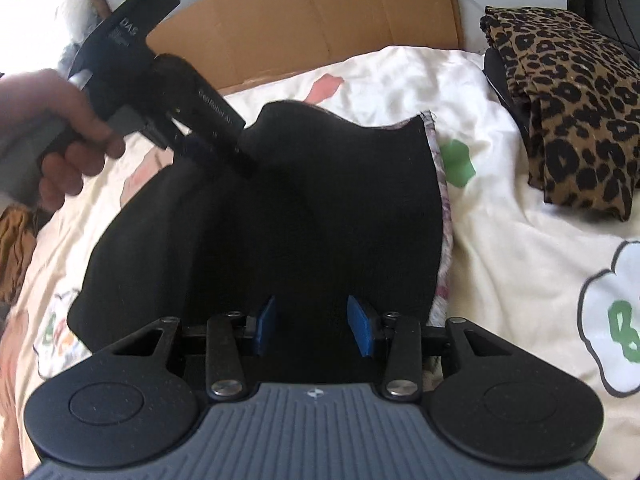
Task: Fold clothes
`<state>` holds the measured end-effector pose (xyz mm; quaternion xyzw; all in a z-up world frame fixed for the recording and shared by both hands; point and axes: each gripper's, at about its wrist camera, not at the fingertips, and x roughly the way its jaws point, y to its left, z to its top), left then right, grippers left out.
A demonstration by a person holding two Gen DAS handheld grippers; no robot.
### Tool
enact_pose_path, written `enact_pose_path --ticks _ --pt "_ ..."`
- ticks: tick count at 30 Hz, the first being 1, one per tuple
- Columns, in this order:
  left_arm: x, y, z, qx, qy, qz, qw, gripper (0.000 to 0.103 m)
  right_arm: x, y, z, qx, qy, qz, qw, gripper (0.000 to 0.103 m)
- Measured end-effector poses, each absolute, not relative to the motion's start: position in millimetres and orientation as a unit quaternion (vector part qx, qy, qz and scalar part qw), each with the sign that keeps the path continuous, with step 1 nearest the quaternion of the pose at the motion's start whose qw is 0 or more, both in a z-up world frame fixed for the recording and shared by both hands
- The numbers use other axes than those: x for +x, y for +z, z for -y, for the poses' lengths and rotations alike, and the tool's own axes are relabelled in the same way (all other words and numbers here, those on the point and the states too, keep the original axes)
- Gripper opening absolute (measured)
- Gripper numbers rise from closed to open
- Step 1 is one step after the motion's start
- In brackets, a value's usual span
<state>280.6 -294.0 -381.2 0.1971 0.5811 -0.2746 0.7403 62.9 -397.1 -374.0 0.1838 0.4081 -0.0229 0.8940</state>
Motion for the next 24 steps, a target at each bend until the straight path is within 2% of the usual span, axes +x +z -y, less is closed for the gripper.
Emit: enact_pose_path --ticks 11,24 --pt "283 -383 293 0.197 -0.286 -0.578 0.738 0.047 22 -382 401 0.171 -0.028 -0.403 0.899 0.046" --pt "283 -387 290 0.193 -0.297 -0.569 0.742 0.049 14 -382 399 0.157 -0.023 -0.402 0.902 0.046"
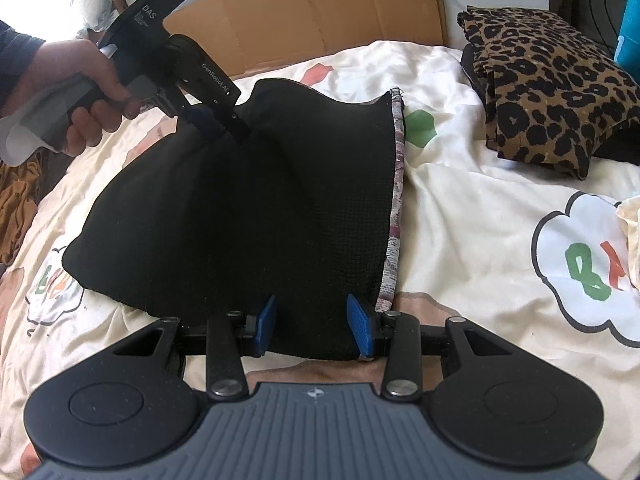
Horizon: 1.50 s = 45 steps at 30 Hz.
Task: Fold clothes
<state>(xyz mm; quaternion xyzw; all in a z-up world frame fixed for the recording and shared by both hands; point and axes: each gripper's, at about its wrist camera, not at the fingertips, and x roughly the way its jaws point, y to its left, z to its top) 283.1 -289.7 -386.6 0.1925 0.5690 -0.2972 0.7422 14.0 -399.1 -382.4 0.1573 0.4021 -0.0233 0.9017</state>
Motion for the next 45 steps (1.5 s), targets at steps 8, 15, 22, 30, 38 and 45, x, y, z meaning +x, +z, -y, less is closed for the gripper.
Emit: enact_pose_path --ticks 8,15,22,30,38,45 --pt "284 -386 289 0.192 -0.304 -0.568 0.741 0.049 20 -387 393 0.134 -0.028 -0.403 0.905 0.046" --pt "256 -345 268 0.201 -0.327 -0.505 0.773 0.042 21 -385 401 0.179 -0.040 -0.403 0.896 0.046" --pt "193 -325 227 0.165 -0.332 -0.479 0.796 0.042 20 -387 412 0.223 -0.039 -0.396 0.890 0.046" --pt "119 -351 215 0.147 -0.320 -0.504 0.789 0.029 22 -387 410 0.213 -0.039 -0.397 0.892 0.047" --pt "74 -374 236 0.220 -0.329 -0.479 0.784 0.034 19 -386 408 0.205 -0.038 -0.396 0.894 0.046" --pt "91 -381 203 0.216 -0.280 -0.496 0.793 0.036 18 -387 406 0.200 -0.036 -0.394 0.896 0.046"
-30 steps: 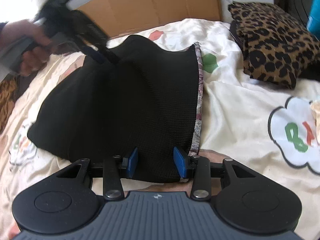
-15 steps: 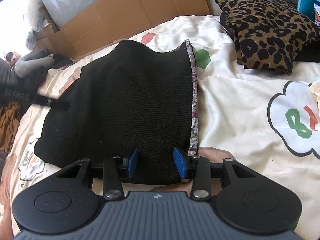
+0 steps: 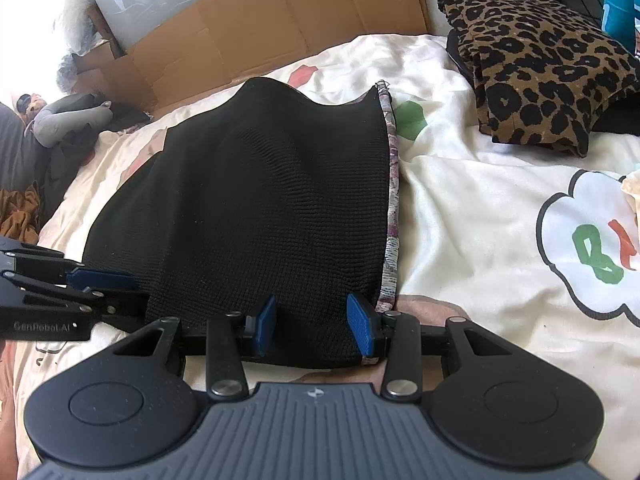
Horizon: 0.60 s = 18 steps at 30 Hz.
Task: Fold clothes
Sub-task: 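Lower the spread shorts onto the sheet and open both tools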
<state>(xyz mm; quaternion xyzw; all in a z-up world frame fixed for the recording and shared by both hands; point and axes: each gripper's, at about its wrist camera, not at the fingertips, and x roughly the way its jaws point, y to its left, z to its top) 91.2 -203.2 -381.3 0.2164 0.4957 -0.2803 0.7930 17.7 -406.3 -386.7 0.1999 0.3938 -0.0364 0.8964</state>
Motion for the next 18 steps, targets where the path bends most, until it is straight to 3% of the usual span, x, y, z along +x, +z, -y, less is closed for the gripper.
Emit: enact_pose_path --ticks 9,10,13,18 --pt "111 -379 161 0.208 -0.234 -0.506 0.804 0.030 17 -387 407 0.198 -0.036 -0.393 0.897 0.046" --pt "113 -380 160 0.216 -0.225 -0.504 0.806 0.031 17 -387 406 0.198 -0.036 -0.393 0.897 0.046" --pt "123 -380 143 0.190 -0.184 -0.520 0.812 0.049 17 -387 406 0.198 -0.036 -0.393 0.897 0.046" --pt "121 -363 132 0.165 -0.149 -0.511 0.831 0.048 22 -381 404 0.198 -0.049 -0.404 0.892 0.047"
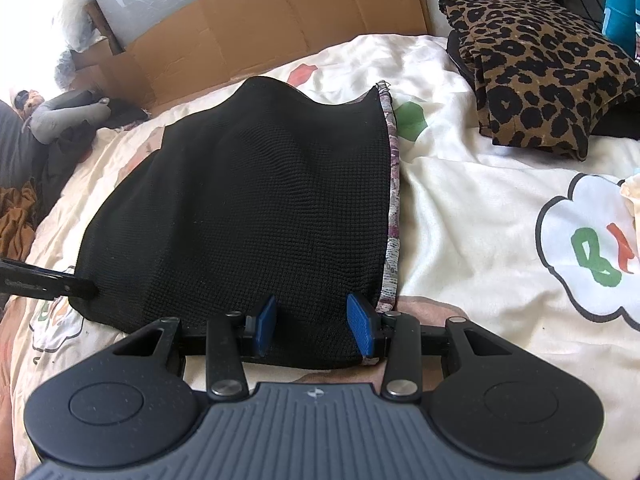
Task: Fold clothes
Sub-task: 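Lower the spread shorts onto the sheet and open both tools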
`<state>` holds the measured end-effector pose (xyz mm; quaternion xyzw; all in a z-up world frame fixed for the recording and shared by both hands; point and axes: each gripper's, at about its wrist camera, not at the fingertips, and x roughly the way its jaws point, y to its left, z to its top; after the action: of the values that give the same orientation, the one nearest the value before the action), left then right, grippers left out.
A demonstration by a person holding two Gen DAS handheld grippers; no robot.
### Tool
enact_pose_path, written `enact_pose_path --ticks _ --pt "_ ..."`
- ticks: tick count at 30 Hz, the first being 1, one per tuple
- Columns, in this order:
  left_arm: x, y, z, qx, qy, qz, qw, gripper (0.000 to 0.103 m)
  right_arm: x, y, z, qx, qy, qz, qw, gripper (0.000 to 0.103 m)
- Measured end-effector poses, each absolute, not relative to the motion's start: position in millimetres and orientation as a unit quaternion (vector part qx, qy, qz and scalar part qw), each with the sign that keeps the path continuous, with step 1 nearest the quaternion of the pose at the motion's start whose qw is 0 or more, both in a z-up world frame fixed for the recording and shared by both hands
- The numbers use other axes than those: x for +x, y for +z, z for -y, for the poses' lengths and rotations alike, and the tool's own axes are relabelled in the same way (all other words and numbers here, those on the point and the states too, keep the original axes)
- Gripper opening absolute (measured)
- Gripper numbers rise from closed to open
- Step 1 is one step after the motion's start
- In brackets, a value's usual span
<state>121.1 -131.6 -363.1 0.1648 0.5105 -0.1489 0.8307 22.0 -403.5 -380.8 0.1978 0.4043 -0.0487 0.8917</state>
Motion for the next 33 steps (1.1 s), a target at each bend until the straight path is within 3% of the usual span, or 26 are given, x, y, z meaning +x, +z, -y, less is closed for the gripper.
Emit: enact_pose_path --ticks 9,19,23,27,33 --pt "111 -364 108 0.149 -0.132 -0.533 0.822 0.047 -3 -346 405 0.200 -0.084 -0.378 0.900 0.047" --pt "126 -384 113 0.165 -0.170 -0.553 0.798 0.047 -13 -369 423 0.249 -0.097 -0.410 0.872 0.047" --pt "134 -386 108 0.147 -0.171 -0.562 0.796 0.053 -10 -376 424 0.257 -0.089 -0.416 0.868 0.047" --pt "137 -382 102 0.137 -0.187 -0.562 0.794 0.052 -9 -377 425 0.263 -0.081 -0.416 0.867 0.025" --pt "146 -373 91 0.082 -0.213 -0.568 0.791 0.048 -10 -376 426 0.261 -0.077 -0.418 0.867 0.012"
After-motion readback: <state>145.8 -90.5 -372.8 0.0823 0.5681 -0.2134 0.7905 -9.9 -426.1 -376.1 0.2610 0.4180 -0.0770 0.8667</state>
